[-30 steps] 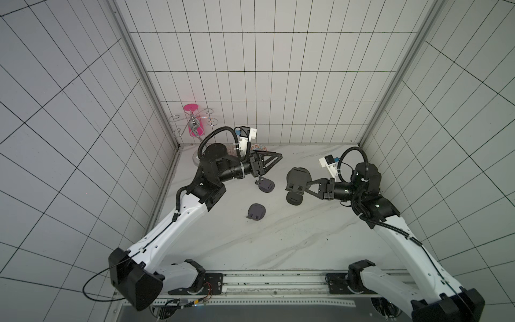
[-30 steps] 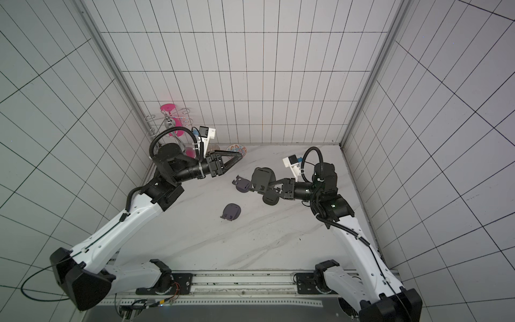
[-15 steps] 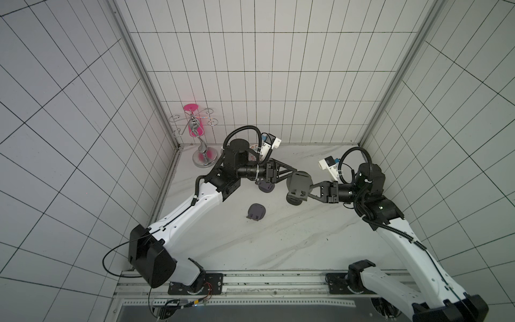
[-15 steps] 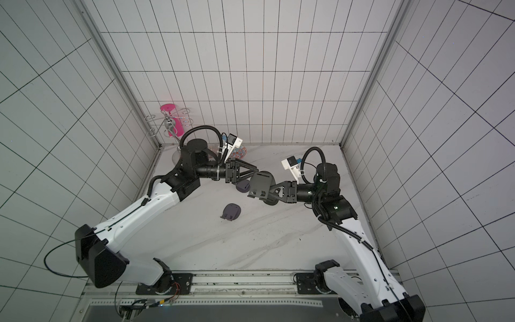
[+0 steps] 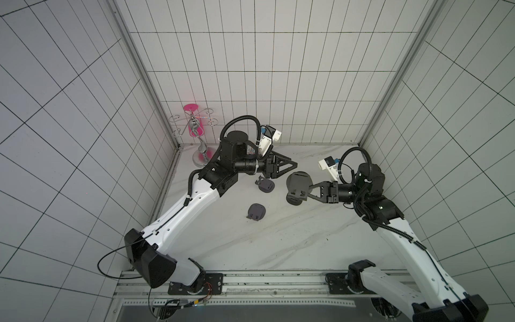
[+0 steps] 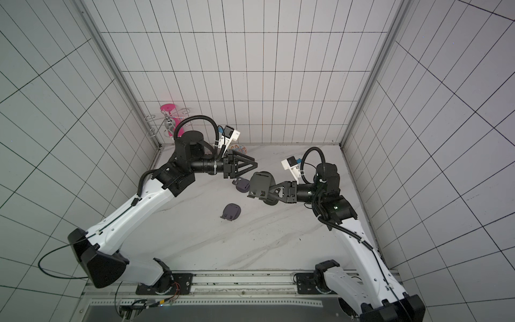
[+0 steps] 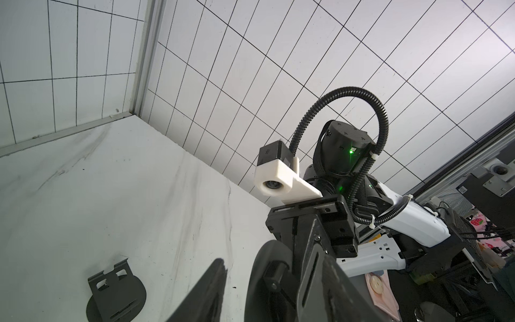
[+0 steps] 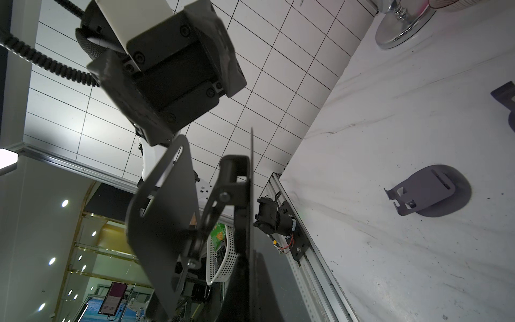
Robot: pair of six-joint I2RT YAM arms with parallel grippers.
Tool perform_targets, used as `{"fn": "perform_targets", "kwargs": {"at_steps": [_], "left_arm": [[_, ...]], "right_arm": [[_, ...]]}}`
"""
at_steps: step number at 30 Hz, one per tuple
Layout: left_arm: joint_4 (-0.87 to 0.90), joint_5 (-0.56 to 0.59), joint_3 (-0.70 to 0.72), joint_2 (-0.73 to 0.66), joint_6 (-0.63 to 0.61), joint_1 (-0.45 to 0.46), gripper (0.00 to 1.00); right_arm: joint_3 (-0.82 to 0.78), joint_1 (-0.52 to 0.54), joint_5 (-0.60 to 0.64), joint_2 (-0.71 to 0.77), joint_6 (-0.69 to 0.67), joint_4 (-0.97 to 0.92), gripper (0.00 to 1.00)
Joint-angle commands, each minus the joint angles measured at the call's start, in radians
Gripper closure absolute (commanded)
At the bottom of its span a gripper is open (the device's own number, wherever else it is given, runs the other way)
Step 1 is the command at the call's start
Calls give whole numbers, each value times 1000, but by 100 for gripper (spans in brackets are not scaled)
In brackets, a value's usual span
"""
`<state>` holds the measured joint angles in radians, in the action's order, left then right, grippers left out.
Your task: Open the phone stand
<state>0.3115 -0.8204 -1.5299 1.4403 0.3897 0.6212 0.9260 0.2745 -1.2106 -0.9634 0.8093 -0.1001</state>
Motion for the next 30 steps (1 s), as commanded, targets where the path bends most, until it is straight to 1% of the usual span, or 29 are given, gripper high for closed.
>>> {"fn": "perform_targets", "kwargs": {"at_steps": [1,6,15,20,24,28,30], "left_arm": [[77,-16,-57,21,-67,12,42],[75,-39,-47,40,-69,29,41],[124,-65,-73,76,-99,67,40],[145,-71,-74,77,-115,81,47],[144,-47,-76,64,-124,81,46],[154,-75,-101,75,-130,83,51],[163,-62,-103,77,-139,83,50]], "right_arm": [[33,-4,-20,15,-3,23,100],[39,-4,-20,17,1,25,100],[47,-3,-23,17,-1,27,100],[43,-3,-18,7,-6,27,100],[40,-3,-18,5,-5,31,100],[39,-3,-17,5,-5,31,100],[37,-1,-18,5,-3,31,100]]}}
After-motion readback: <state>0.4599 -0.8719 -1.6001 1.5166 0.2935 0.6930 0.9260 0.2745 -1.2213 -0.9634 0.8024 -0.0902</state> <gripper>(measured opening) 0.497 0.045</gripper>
